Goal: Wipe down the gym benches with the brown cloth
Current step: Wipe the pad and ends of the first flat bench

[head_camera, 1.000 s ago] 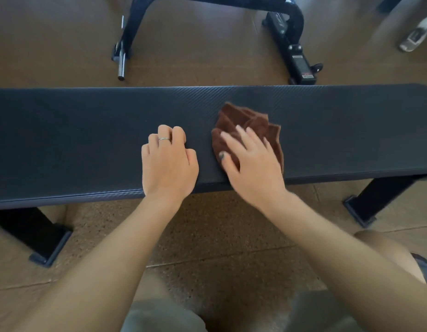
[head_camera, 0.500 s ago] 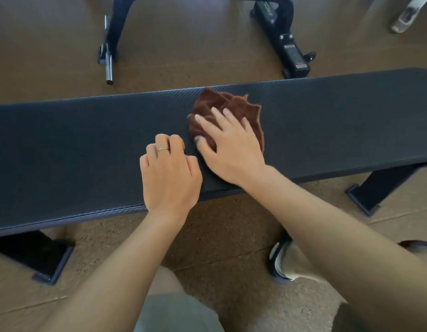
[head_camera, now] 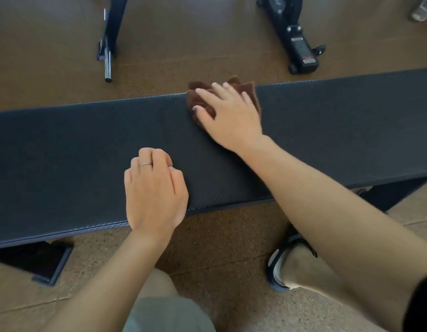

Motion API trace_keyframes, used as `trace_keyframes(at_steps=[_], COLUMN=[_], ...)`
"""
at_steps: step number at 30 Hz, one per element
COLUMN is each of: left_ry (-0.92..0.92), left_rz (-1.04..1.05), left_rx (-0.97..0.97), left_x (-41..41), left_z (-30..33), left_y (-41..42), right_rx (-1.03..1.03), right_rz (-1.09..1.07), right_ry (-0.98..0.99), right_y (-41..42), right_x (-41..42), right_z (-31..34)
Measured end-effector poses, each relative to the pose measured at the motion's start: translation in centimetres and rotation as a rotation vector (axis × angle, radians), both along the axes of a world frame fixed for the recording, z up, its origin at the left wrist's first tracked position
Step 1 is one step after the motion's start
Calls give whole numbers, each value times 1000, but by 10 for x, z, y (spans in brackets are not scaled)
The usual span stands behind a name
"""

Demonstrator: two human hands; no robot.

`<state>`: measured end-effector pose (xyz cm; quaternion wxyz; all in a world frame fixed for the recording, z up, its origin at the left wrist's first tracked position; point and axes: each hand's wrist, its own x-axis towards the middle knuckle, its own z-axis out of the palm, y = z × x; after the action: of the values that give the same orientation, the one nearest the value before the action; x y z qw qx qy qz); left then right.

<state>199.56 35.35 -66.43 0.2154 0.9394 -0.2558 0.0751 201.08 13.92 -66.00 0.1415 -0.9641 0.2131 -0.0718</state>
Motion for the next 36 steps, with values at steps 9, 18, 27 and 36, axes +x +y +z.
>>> trace_keyframes(at_steps=[9,18,27,36], left_ry=[-18,-10,-21,-22], left_rz=[27,-2,7,3], left_rx=[54,73,71,154], left_x=[-3,-3,-4,-5], left_z=[-2,0,-1,-1], left_y=[-5,-1,-3,-3], right_rx=[-7,-10,16,-15], right_rz=[-394,92,-244,-17], right_ry=[17,-23,-23,-15], right_y=[-46,41,-4,45], right_x=[-31,-23,-60,-97], right_z=[-1,-3,0,2])
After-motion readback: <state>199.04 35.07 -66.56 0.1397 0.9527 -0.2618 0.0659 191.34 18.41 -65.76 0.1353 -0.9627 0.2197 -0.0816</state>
